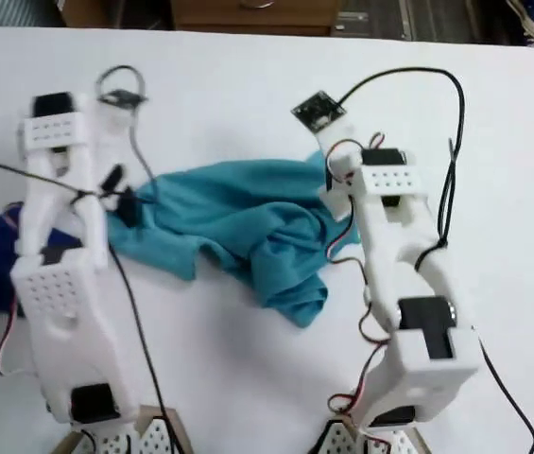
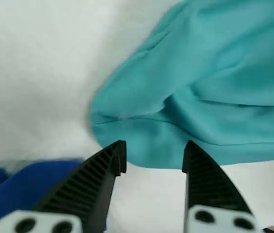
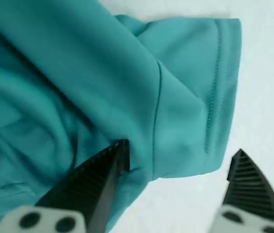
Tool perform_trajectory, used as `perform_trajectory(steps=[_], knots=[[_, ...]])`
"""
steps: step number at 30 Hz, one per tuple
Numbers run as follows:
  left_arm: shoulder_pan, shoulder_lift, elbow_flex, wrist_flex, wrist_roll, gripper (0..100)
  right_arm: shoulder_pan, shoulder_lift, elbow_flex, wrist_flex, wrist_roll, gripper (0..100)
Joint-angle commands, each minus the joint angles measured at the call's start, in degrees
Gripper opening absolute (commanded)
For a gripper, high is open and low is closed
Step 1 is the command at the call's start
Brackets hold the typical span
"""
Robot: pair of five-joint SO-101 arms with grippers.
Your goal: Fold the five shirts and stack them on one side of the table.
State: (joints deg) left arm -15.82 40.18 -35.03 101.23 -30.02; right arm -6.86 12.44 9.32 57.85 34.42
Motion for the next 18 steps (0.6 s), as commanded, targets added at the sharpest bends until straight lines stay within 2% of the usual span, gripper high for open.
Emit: perform_trajectory(steps=[1,6,11,18], knots=[[5.45,-0.44,0.84,0.97,1.23,21,3.38,2.59,-5.80,-0.57,-0.44,31.1],[9.05,-1.23,5.58,1.23,1.23,21,6.73,3.56,-6.42,5.41,0.26,30.9],[12.75,-6.77,14.73,1.32,1.14,21,5.41,3.30,-6.51,12.44,9.67,30.9],[18.37,-22.77,27.47,1.14,1.23,21,5.32,-1.80,-6.42,12.62,9.58,30.9]])
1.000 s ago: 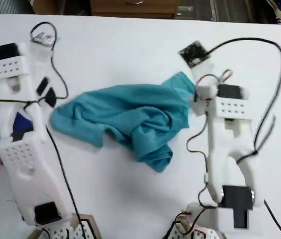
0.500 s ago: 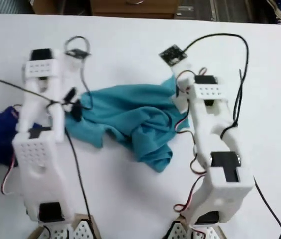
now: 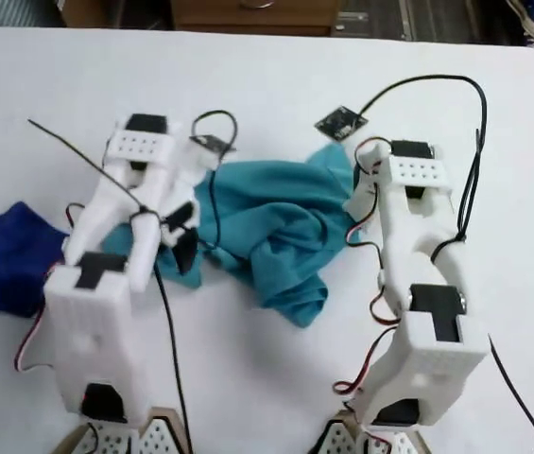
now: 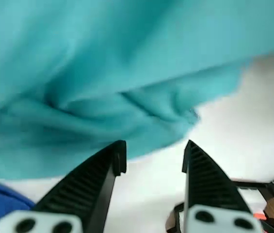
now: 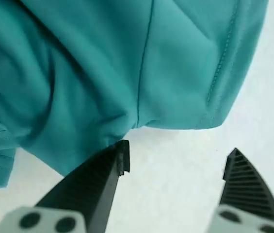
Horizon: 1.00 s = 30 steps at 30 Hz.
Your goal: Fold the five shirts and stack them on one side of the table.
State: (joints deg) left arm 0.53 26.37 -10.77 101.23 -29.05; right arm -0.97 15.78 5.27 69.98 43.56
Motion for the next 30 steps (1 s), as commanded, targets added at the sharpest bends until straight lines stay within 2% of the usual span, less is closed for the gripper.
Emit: perform_trajectory(steps=[1,7,17,21,26,30], knots=[[2.55,-10.81,4.53,1.05,0.26,21,-0.48,-5.93,-2.37,0.57,0.44,30.9],[2.37,-13.36,14.11,-4.13,-0.44,21,1.10,-10.15,-2.11,1.63,0.44,30.9],[2.29,-13.45,28.44,-30.07,-1.14,21,4.79,-11.91,-2.11,2.59,0.62,30.9],[-3.43,-13.89,26.51,-36.04,-1.49,20,6.37,-11.91,-2.02,3.47,0.88,30.9],[-13.01,-13.36,17.27,-38.95,-1.49,3,8.04,-11.91,-2.02,3.47,0.97,30.9],[-18.29,-13.80,9.89,-37.89,-1.49,2,8.13,-11.82,-2.02,3.47,0.97,30.9]])
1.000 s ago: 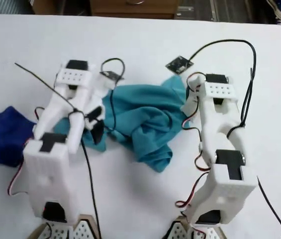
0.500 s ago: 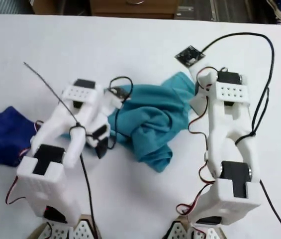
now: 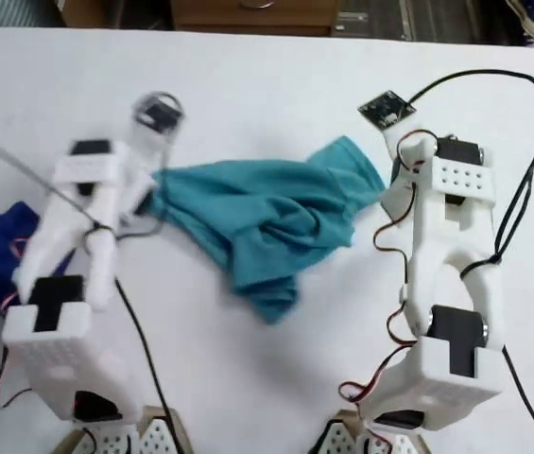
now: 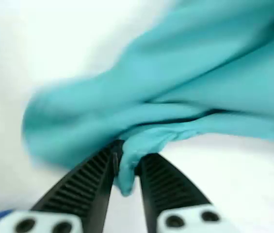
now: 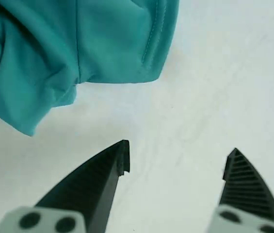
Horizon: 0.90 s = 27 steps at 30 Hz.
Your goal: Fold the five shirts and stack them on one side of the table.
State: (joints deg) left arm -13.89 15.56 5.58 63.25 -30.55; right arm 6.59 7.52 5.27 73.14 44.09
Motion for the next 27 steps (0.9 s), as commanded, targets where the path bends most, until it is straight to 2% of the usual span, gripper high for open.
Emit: perform_trajectory(steps=[1,7,10,13,16,20,23,27], knots=[[-4.66,-3.08,-8.40,1.41,0.00,2,0.48,-3.56,-2.02,0.31,0.44,30.9],[-5.54,-2.64,-18.42,15.12,-0.53,5,0.04,-3.65,-2.02,1.10,0.00,30.9],[-5.19,-2.55,-20.18,22.77,-5.54,13,-2.68,-4.00,-2.02,5.41,0.26,31.0],[-6.15,-2.73,-20.53,26.81,-10.02,19,-6.99,-6.90,-1.41,8.57,0.35,31.0],[-7.74,-2.55,-19.91,26.37,-11.69,19,-13.23,-13.14,2.37,9.10,0.44,31.0],[-11.16,-0.79,-20.44,23.12,-11.78,20,-24.84,-24.48,15.38,8.13,0.18,30.9],[-13.89,1.93,-19.91,22.15,-11.78,20,-31.52,-32.66,27.43,3.12,-0.09,30.9],[-14.59,7.38,-16.66,23.56,-12.22,20,-36.88,-38.29,38.77,-4.62,-3.16,30.9]])
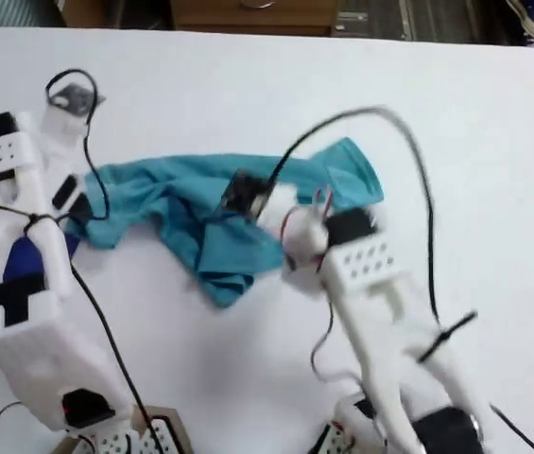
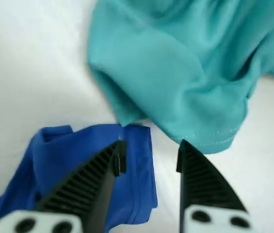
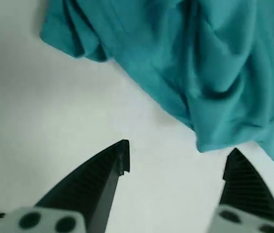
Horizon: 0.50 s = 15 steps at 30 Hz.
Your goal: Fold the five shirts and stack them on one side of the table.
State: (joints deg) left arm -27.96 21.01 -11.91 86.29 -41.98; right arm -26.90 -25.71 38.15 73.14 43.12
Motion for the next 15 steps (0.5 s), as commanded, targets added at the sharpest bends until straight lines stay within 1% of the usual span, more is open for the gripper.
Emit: perform_trajectory(steps=[1,4,8,12,15], knots=[[-0.44,3.52,1.45,0.18,-0.97,20,-4.62,-4.88,7.47,-6.02,-2.99,30.9],[-0.44,8.09,1.89,-5.01,-0.70,20,-7.69,-2.77,9.32,-9.63,-4.84,30.8],[-0.53,11.96,1.80,-11.08,-0.62,20,-11.21,2.95,7.82,-13.49,-6.86,30.8],[-0.44,12.22,1.63,-13.27,-0.53,20,-13.58,11.12,1.14,-14.73,-9.05,30.8],[-0.70,12.22,-0.66,-12.04,-0.09,20,-13.85,18.59,-5.10,-14.99,-10.46,30.8]])
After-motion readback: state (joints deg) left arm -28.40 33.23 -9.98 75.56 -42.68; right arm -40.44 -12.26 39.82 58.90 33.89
